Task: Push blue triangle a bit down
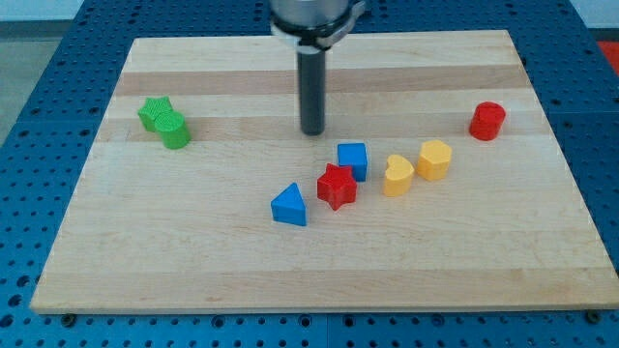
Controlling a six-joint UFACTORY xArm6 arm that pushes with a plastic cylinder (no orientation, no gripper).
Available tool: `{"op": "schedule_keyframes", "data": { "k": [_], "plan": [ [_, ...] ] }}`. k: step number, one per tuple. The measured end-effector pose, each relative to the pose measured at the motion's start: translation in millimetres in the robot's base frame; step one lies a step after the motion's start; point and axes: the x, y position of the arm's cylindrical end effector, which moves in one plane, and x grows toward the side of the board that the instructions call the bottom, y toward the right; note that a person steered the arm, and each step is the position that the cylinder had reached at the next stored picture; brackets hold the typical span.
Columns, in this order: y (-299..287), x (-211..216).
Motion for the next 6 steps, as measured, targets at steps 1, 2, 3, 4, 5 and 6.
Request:
{"op": "schedule_keyframes", "data": {
  "k": [1, 2, 3, 4, 5, 6],
  "plan": [
    [-22, 28],
    [-25, 69],
    [-23, 99],
    [-9, 116],
    [20, 119],
    [44, 119]
  ]
}}
